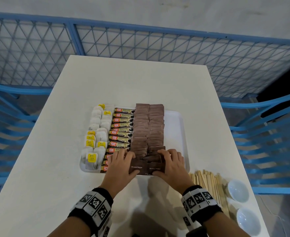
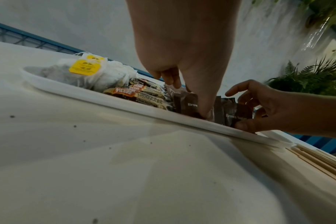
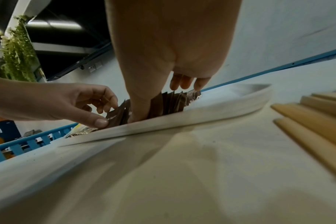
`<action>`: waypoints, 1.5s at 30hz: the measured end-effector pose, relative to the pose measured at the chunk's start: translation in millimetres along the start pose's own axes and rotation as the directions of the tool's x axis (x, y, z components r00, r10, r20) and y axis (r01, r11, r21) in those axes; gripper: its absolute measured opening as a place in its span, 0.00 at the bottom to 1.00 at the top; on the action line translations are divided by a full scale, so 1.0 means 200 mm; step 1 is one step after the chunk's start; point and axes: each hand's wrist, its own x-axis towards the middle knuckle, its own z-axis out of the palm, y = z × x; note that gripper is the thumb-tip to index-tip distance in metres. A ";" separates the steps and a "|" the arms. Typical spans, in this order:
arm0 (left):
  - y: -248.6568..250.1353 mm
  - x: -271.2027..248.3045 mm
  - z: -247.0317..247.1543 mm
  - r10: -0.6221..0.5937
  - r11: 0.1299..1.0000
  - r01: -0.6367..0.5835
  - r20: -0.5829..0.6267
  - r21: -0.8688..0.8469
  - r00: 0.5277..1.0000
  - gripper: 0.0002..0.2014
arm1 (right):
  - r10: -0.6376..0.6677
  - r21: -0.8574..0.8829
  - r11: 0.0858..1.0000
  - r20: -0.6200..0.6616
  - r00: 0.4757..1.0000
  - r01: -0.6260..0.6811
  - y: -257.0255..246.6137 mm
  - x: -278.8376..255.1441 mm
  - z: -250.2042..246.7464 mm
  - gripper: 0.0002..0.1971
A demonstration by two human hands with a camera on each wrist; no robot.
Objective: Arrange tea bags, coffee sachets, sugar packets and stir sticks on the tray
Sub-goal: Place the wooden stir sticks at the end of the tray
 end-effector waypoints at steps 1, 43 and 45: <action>0.00 0.00 0.00 -0.003 1.000 0.003 0.005 0.000 1.000 0.31 | 0.004 0.003 1.000 -0.002 1.000 -0.004 0.00 0.00 0.00 0.37; 0.85 -0.05 0.32 -0.194 0.617 0.545 0.561 -0.568 0.805 0.19 | 0.700 0.190 0.714 -0.167 0.694 -0.674 0.23 -0.63 -0.05 0.28; 0.88 -0.04 0.33 -0.249 0.483 0.624 0.587 -0.614 0.770 0.16 | 0.697 0.235 0.713 -0.128 0.706 -0.661 0.24 -0.62 -0.06 0.28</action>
